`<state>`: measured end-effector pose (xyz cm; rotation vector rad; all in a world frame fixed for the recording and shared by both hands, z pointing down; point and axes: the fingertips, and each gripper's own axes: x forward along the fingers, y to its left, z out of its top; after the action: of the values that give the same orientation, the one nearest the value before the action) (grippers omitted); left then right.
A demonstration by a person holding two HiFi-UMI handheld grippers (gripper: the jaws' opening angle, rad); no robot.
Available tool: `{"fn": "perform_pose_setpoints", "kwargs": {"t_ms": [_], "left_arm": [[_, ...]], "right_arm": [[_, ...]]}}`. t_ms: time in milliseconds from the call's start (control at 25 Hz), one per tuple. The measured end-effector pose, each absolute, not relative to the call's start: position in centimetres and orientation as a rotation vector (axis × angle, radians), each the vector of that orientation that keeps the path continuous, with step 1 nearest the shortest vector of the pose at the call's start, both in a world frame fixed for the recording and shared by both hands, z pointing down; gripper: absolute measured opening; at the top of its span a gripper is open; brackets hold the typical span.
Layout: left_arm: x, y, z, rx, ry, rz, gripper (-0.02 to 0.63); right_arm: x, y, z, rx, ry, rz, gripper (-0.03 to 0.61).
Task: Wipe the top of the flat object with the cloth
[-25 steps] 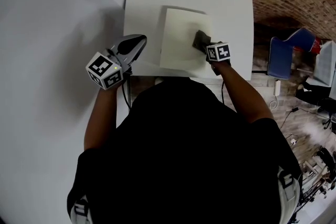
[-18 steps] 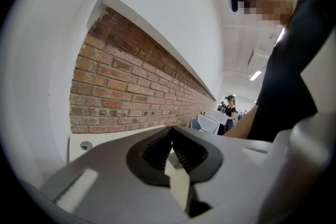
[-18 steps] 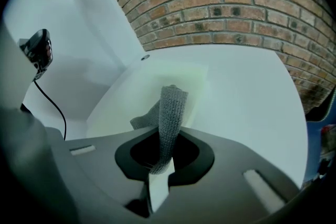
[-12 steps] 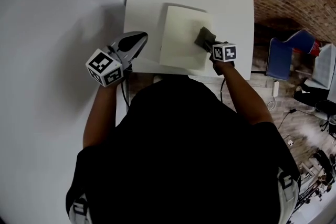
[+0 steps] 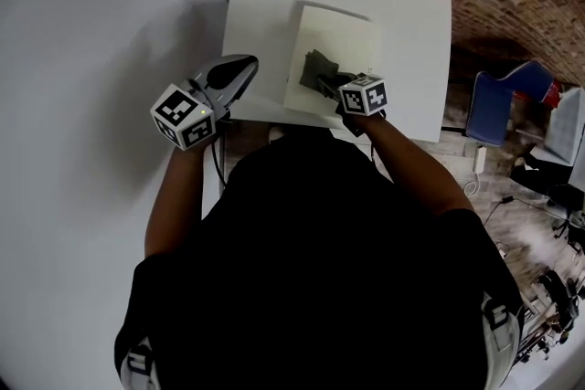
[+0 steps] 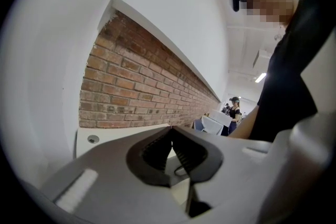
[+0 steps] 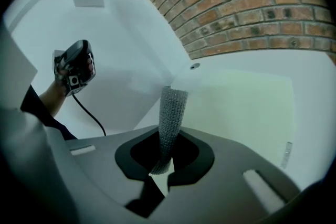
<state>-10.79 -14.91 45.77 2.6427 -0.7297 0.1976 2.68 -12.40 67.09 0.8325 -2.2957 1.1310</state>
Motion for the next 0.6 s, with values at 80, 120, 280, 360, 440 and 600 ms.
{"fn": "perform_pose_setpoints", "kwargs": {"t_ms": [80,120,280,360,440,600], "left_arm": [[-11.3,-14.7,45.8,2.637,-0.736,0.201,0.002],[-11.4,-14.7,45.9,2.635,-0.738,0.204,0.002],[-11.7,-14.2,46.1,2.629,-0.740,0.218,0.002],[-11.7,-13.9,46.1,2.629,-0.740,0.225,0.002],[-12.0,-13.8,46.1,2.630,-0.741,0.234,0.002],[-13.1,-13.7,46.4,2.622,-0.758,0.232,0.002]], "right_arm": [[0.0,-11.5,67.3,0.757,-2.299,1.110,0.015],[-1.2,-11.0,67.4,0.719,-2.302,1.102,0.015],[-4.4,-9.3,68.6,0.606,-2.291,1.093,0.015],[-4.9,-8.9,69.7,0.585,-2.264,1.114,0.015],[-4.9,-8.6,70.9,0.584,-2.223,1.143,0.015],[-4.2,-7.8,73.0,0.615,-2.114,1.178,0.015]]}}
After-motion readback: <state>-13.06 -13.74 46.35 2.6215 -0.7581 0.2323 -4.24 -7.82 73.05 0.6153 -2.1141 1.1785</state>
